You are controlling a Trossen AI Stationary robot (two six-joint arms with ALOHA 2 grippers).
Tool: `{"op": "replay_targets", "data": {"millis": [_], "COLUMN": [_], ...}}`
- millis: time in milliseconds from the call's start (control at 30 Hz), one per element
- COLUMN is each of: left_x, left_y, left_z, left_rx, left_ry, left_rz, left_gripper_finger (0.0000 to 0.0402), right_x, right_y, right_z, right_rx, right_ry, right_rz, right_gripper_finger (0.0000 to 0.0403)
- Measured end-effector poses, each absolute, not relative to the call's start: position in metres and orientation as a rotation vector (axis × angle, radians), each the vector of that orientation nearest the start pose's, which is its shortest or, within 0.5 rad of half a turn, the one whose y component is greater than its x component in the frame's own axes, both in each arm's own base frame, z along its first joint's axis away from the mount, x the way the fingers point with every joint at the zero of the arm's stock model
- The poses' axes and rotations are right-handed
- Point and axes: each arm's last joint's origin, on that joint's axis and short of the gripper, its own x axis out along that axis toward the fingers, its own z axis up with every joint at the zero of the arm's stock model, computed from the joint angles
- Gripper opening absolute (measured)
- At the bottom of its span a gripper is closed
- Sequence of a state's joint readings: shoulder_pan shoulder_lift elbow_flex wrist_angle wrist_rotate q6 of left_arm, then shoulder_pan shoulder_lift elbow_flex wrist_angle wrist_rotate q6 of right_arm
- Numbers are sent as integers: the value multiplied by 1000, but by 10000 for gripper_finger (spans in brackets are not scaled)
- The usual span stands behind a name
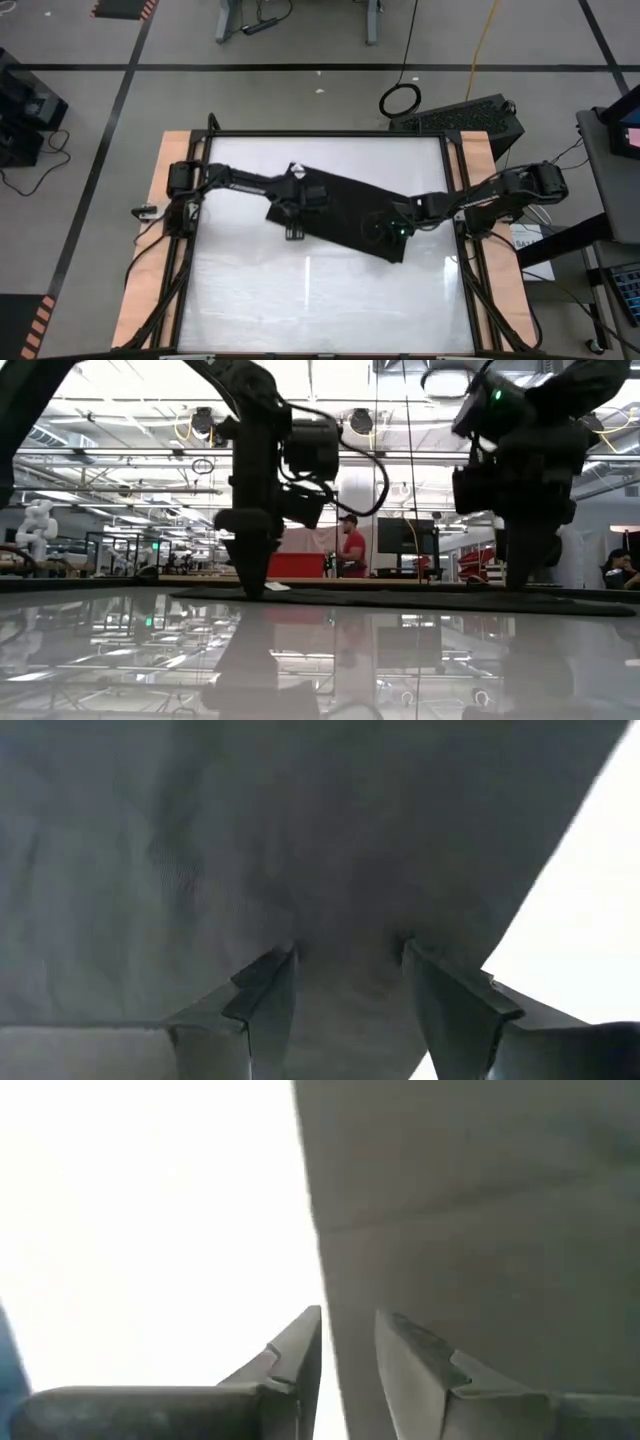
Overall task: Roll towel into tight, uniform cylinder
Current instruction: Fold the black towel
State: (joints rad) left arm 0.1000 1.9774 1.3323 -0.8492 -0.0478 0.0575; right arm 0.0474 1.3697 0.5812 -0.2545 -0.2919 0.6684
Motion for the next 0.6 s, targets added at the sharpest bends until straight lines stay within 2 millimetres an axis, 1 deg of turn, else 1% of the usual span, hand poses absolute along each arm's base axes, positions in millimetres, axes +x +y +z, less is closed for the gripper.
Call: {"op": "replay_targets", "data": {"millis": [67,133,267,433,500,600], "left_x": [360,357,353,352,354,356], "left_y": [49,57,63,61,57,47], "left_z": [151,155,160,160,158,157], "left_rx": [-50,-105,-130,-169,-188,-241], "left_ry": [1494,1491,1495,1503,1503,1498], "left_rz": [112,129,137,95,64,23], "left_gripper_finger": [192,192,192,192,192,192], "right_x": [231,230,229,223,219,217], "right_y": [24,26,28,27,24,16], "right_z": [151,151,154,147,143,138], "right_rx": [734,733,728,662,615,551], "right_ry": [1093,1094,1094,1170,1217,1248], "right_rz": [-32,-34,-26,-31,-71,-123], "right_gripper_finger": [89,89,89,89,89,89]}}
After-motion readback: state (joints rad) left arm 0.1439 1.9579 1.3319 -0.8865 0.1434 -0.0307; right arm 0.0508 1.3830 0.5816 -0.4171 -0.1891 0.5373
